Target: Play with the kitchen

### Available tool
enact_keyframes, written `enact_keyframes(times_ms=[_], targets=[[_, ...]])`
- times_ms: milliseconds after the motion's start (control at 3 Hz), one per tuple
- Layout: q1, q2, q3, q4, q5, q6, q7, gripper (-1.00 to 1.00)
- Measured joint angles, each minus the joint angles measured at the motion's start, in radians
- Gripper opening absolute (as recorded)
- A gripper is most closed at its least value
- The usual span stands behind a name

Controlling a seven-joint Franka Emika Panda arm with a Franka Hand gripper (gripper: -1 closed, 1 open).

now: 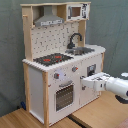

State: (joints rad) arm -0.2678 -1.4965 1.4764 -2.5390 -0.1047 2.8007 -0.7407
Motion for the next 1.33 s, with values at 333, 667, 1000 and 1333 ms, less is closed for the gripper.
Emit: enact_keyframes(times_ms=[333,667,1000,1333], targets=[[-0.07,0.0,0.014,0.015,0.0,0.07,0.0,1.0],[-0.158,0.0,0.014,0.07,0.0,0.111,-0.005,1.0],[-0.247,0.0,0.021,0.123,0.0,0.153,-0.01,1.0],[-0.328,0.0,0.039,0.174,0.0,0.19,-0.01,1.0]])
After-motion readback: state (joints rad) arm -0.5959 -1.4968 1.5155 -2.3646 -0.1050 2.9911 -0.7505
